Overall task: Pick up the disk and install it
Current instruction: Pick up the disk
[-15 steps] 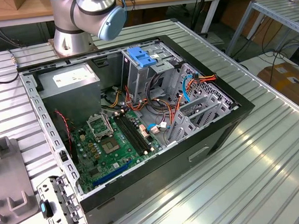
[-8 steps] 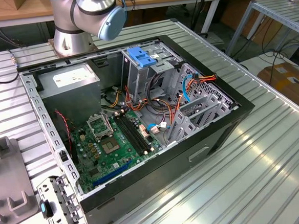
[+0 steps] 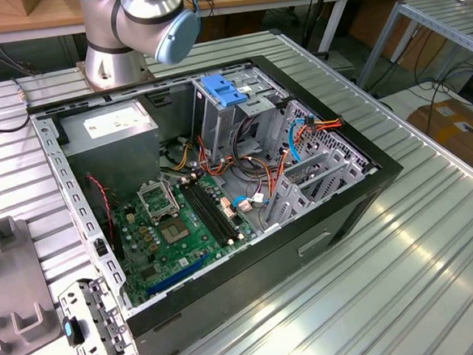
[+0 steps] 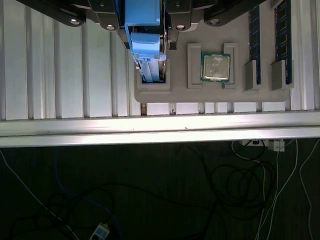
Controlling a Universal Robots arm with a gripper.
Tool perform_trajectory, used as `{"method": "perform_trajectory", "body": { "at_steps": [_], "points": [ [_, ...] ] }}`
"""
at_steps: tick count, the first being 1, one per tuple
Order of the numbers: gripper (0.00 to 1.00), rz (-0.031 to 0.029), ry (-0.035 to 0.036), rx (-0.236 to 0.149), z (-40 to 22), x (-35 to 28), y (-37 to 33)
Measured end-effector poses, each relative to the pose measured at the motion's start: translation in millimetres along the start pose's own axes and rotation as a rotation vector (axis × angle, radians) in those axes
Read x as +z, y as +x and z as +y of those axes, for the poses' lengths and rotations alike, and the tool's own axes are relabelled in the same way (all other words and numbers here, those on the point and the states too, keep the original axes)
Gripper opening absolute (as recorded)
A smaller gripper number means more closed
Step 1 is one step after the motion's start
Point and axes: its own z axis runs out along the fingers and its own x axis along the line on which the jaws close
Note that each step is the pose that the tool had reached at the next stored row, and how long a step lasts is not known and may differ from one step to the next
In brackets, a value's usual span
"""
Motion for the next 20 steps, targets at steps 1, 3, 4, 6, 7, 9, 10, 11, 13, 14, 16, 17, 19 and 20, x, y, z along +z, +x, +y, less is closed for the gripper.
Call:
{"method": "perform_trajectory", "body": {
  "at_steps": [1, 3, 4, 6, 7, 9, 10, 11, 13, 14, 16, 17, 19, 20],
  "points": [
    [0.37, -0.0001, 0.0001, 0.0, 0.1, -5.3, -0.1],
    [0.37, 0.0, 0.0, 0.0, 0.2, -13.6, -0.1],
    [0.37, -0.0001, 0.0001, 0.0, 0.2, -13.9, -0.1],
    [0.37, 0.0, -0.0001, 0.0, 0.2, -14.7, -0.1],
    [0.37, 0.0001, -0.0003, 0.0, 0.2, -15.3, -0.1],
    [0.37, 0.0, -0.0001, 0.0, 0.2, -16.4, -0.2],
    [0.37, 0.0, 0.0, 0.0, 0.2, -16.9, -0.2],
    [0.37, 0.0, 0.0, 0.0, 0.2, -17.5, -0.2],
    [0.37, 0.0, 0.0001, 0.0, 0.2, -18.5, -0.2],
    [0.37, 0.0, 0.0001, 0.0, 0.2, -19.0, -0.2],
    [0.37, 0.0, 0.0001, 0.0, 0.3, -20.2, -0.2],
    [0.37, 0.0, 0.0, 0.0, 0.3, -20.9, -0.2],
    [0.37, -0.0001, 0.0001, 0.0, 0.3, -21.9, -0.2],
    [0.37, -0.0001, 0.0001, 0.0, 0.3, -22.4, -0.2]
  ]
}}
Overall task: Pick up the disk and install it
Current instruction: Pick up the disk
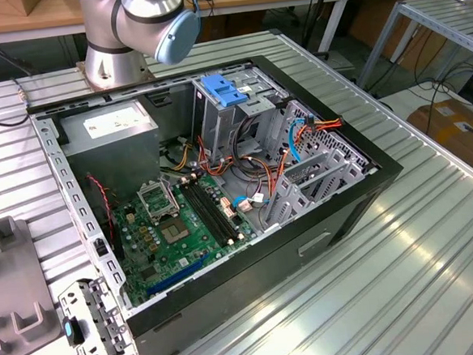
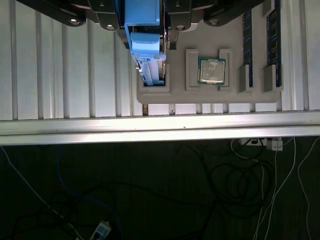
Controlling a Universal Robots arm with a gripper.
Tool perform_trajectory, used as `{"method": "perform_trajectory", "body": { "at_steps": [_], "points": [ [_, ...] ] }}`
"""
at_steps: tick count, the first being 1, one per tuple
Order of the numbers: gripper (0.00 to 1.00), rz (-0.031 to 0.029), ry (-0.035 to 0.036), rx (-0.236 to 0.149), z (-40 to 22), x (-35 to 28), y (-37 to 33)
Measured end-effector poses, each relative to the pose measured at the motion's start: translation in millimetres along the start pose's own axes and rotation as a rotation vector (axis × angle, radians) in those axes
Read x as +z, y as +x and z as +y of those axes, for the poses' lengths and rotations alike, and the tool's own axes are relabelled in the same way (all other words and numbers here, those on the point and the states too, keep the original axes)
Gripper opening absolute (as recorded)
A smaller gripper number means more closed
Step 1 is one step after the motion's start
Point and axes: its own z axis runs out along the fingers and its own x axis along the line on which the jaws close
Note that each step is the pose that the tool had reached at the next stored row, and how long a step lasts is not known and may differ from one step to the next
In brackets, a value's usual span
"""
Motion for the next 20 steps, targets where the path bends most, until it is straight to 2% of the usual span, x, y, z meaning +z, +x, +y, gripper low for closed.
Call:
{"method": "perform_trajectory", "body": {
  "at_steps": [20],
  "points": [
    [0.37, 0.0, -0.0001, 0.0, 0.2, -11.7, -0.1]
  ]
}}
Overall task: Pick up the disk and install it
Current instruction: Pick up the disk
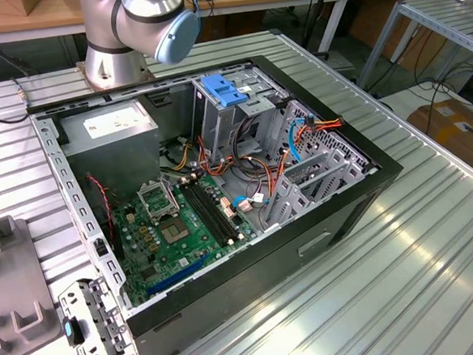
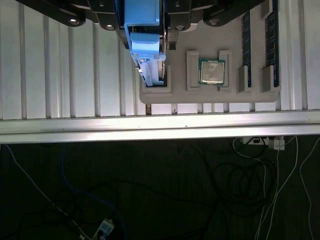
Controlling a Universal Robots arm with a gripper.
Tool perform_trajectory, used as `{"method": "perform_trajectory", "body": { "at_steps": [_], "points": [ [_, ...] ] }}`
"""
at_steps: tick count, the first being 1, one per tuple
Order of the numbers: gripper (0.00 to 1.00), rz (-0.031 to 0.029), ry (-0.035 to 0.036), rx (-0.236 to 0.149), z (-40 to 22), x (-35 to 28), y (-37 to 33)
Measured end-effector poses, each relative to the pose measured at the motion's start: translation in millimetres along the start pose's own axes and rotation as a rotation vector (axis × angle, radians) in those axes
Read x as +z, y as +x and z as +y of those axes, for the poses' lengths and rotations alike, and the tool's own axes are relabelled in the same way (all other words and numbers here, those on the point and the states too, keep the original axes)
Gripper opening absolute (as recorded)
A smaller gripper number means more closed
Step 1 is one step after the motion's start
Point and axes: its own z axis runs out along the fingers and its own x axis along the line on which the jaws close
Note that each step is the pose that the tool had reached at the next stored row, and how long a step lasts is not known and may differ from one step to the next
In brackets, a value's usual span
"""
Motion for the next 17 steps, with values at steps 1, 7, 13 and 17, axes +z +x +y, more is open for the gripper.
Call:
{"method": "perform_trajectory", "body": {
  "at_steps": [1, 7, 13, 17],
  "points": [
    [0.37, 0.0, 0.0, 0.0, 0.0, -0.5, 0.0],
    [0.37, 0.0, 0.0, 0.0, 0.0, -3.4, 0.0],
    [0.37, 0.0, -0.0001, 0.0, 0.1, -5.9, 0.0],
    [0.37, 0.0, 0.0, 0.0, 0.1, -7.8, -0.1]
  ]
}}
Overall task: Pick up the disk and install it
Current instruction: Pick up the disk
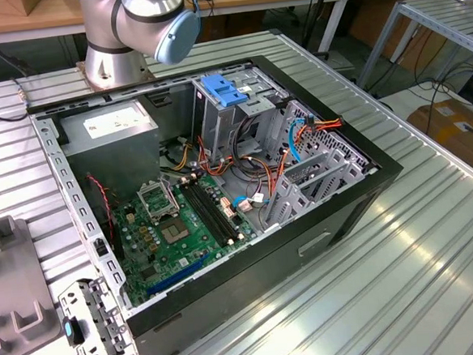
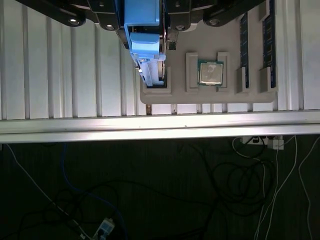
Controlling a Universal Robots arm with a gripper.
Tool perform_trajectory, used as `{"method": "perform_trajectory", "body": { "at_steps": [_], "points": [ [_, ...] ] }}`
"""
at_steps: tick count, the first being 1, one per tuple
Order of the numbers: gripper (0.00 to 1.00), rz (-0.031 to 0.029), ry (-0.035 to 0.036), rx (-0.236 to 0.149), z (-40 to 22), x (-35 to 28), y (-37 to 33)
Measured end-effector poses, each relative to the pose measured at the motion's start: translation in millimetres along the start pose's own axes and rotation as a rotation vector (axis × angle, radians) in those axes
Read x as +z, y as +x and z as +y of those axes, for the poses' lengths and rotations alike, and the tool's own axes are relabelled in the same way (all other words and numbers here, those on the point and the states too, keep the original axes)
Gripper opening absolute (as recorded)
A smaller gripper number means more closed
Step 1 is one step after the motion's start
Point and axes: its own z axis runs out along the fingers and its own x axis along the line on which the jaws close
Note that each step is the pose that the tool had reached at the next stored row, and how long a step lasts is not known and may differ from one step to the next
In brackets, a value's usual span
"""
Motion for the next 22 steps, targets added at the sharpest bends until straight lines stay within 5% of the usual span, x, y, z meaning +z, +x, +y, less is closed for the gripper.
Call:
{"method": "perform_trajectory", "body": {
  "at_steps": [22],
  "points": [
    [0.37, 0.0001, -0.0001, 0.0, 0.1, -10.1, -0.1]
  ]
}}
